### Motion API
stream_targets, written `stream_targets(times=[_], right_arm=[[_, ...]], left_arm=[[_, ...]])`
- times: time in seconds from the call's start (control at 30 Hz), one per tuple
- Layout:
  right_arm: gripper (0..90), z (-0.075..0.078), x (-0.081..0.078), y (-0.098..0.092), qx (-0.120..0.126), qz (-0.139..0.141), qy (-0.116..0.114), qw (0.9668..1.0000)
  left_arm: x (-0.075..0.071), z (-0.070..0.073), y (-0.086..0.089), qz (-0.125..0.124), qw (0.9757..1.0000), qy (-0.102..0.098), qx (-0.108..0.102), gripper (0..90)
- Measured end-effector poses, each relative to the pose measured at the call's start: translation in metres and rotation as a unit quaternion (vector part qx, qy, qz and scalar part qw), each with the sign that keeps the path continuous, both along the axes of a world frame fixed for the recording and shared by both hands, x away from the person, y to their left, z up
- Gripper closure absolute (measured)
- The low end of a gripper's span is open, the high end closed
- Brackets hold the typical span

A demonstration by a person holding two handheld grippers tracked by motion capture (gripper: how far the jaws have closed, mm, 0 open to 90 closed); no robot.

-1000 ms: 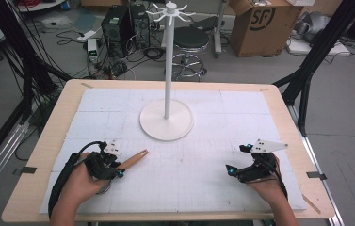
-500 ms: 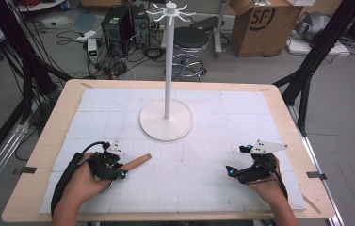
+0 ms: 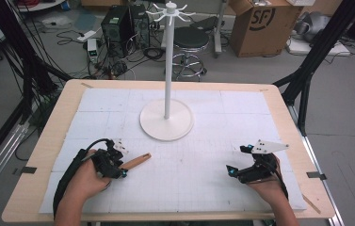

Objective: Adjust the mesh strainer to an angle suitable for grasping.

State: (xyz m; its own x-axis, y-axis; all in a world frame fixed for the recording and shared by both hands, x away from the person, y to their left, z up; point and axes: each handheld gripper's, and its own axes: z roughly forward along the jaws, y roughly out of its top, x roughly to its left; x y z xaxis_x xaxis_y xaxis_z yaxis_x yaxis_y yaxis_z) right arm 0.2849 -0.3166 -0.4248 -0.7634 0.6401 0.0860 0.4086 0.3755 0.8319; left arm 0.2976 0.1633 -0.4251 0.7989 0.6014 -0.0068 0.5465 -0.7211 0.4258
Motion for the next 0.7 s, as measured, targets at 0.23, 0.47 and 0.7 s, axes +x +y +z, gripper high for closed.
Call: stream_targets(times=[0.23,0.47,0.7], right_arm=[[0.5,-0.001,0.0,0.001,-0.001,0.0,-0.001,1.0],[0.5,0.0,0.0,0.001,0.001,0.002,-0.001,1.0],[0.5,0.0,0.0,0.002,0.0,0.004,-0.001,1.0]], left_arm=[[-0.004,0.001,-0.004,-0.014,0.9998,-0.011,0.01,68.6],[-0.009,0.009,0.003,-0.021,0.9987,-0.031,-0.035,68.7],[-0.012,0.018,0.01,-0.024,0.9941,-0.043,-0.096,68.7]])
